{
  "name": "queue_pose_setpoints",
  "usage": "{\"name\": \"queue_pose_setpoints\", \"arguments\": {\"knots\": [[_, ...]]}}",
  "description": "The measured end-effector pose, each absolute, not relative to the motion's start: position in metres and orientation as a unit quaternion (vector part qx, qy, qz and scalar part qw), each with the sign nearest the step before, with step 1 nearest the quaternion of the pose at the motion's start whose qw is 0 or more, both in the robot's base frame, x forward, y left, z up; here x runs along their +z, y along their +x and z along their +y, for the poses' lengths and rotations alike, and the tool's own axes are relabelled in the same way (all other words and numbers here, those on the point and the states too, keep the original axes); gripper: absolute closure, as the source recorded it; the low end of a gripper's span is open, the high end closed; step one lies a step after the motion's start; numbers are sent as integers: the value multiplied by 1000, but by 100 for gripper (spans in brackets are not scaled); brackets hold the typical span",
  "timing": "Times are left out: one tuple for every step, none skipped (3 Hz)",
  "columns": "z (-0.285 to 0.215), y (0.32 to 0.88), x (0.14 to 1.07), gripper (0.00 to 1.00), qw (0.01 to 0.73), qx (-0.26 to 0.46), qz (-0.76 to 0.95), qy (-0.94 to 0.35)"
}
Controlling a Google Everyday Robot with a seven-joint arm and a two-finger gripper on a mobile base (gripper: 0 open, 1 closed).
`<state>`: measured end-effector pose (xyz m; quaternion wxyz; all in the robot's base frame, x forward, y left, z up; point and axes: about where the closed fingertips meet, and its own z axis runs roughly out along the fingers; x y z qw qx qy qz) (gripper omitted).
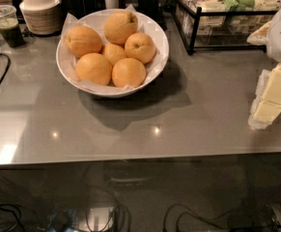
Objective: Pick orange from white bowl
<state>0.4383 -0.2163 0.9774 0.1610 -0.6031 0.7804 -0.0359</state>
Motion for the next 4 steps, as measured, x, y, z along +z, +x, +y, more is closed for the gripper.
{"name": "queue_pose_setpoints", "arguments": {"knots": [[-216,438,977,0,161,-36,780,-603],[-212,440,980,0,167,-36,776,-608],[-179,459,987,0,192,-13,745,-639],[-139,491,996,0,231,23,708,-666]]}}
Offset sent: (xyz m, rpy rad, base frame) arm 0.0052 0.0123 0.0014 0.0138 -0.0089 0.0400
